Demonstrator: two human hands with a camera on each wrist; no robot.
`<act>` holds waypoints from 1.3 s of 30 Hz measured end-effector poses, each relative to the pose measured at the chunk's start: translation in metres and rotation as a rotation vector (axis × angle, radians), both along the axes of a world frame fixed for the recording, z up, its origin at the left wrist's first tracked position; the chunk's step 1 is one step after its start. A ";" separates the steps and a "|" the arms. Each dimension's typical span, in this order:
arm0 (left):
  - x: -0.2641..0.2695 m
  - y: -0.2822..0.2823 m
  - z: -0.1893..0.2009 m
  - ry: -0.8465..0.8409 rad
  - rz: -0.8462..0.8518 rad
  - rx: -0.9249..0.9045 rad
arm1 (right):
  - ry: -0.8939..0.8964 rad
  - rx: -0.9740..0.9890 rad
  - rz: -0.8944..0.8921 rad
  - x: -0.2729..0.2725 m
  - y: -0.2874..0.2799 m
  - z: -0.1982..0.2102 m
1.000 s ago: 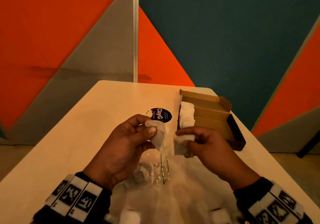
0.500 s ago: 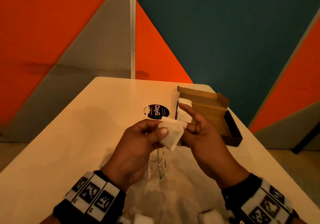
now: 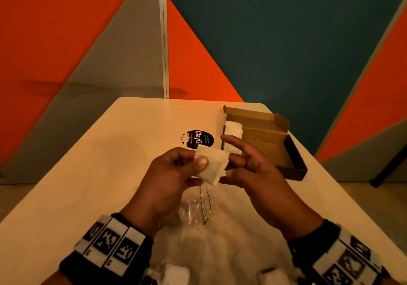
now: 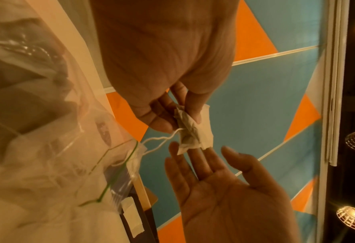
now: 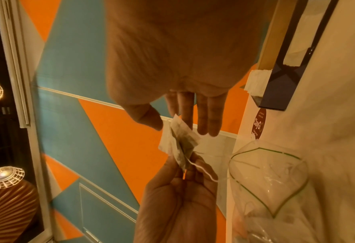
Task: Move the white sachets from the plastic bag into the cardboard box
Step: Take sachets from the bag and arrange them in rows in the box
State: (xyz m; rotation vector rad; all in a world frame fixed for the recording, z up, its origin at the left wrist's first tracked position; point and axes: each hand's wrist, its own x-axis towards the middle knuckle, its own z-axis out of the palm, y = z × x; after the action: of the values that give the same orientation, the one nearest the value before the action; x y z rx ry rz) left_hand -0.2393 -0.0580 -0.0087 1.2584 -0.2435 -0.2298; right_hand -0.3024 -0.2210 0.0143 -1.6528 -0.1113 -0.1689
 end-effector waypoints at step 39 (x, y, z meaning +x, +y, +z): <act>0.026 0.101 -0.020 -0.477 -0.294 1.389 | 0.428 -0.682 -0.225 0.139 -0.108 -0.039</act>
State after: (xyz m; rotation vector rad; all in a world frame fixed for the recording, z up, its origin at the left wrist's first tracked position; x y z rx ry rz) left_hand -0.2131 0.0428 -0.0287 2.6626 -0.7550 -0.3661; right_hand -0.1630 -0.3285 -0.0251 -2.3430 0.3838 0.0687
